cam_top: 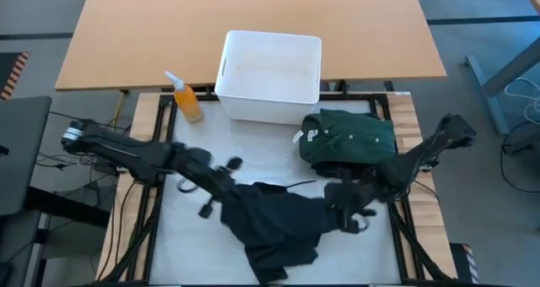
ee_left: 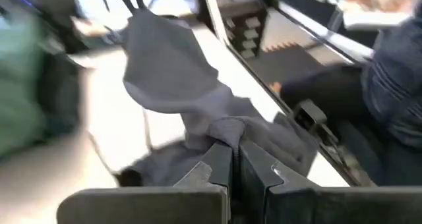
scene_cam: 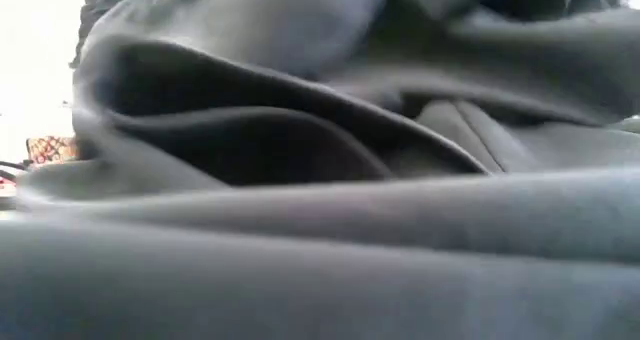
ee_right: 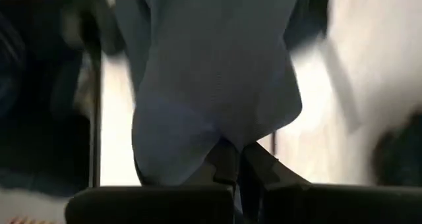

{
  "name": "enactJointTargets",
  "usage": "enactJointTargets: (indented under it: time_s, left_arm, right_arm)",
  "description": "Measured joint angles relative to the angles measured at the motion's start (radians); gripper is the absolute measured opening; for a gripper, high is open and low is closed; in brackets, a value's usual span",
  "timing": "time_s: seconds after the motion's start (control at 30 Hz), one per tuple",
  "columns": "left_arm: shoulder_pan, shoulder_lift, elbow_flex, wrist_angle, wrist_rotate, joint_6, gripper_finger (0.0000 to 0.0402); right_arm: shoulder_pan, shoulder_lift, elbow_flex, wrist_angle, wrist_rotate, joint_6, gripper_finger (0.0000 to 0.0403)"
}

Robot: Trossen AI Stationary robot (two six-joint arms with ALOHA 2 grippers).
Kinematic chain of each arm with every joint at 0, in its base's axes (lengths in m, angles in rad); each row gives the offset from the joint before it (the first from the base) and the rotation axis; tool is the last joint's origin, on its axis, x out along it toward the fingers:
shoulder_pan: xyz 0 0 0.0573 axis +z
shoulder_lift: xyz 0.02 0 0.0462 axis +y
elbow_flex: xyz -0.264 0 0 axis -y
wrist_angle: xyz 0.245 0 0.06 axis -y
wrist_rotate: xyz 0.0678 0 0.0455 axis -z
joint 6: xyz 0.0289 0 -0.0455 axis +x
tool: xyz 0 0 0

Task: Fold laundry
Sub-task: Fold the black shorts

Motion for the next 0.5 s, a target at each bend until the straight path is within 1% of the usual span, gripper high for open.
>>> enactJointTargets:
  time_s: [0.07, 0.17, 0.3, 0.37, 0.43, 0.5]
  left_arm:
    - [-0.006, -0.07, 0.042, -0.063, -0.052, 0.02, 0.0]
    - [-0.012, -0.161, 0.104, -0.135, -0.141, 0.048, 0.0]
    - [-0.013, -0.251, 0.183, -0.196, -0.264, 0.082, 0.0]
    - [-0.013, -0.278, 0.222, -0.223, -0.36, 0.113, 0.0]
    - [-0.013, -0.292, 0.263, -0.241, -0.485, 0.166, 0.0]
    - [-0.011, -0.295, 0.308, -0.24, -0.636, 0.249, 0.0]
  right_arm:
    - [0.0, -0.05, 0.049, 0.004, 0.063, -0.078, 0.0019]
    - [-0.002, -0.113, 0.136, 0.003, 0.168, -0.249, 0.0019]
    - [-0.031, -0.151, 0.263, 0.012, 0.329, -0.496, 0.0019]
    - [-0.062, -0.156, 0.323, 0.032, 0.4, -0.627, 0.0019]
    - [-0.113, -0.156, 0.376, 0.087, 0.45, -0.761, 0.0019]
    - [-0.187, -0.151, 0.421, 0.168, 0.453, -0.904, 0.0019]
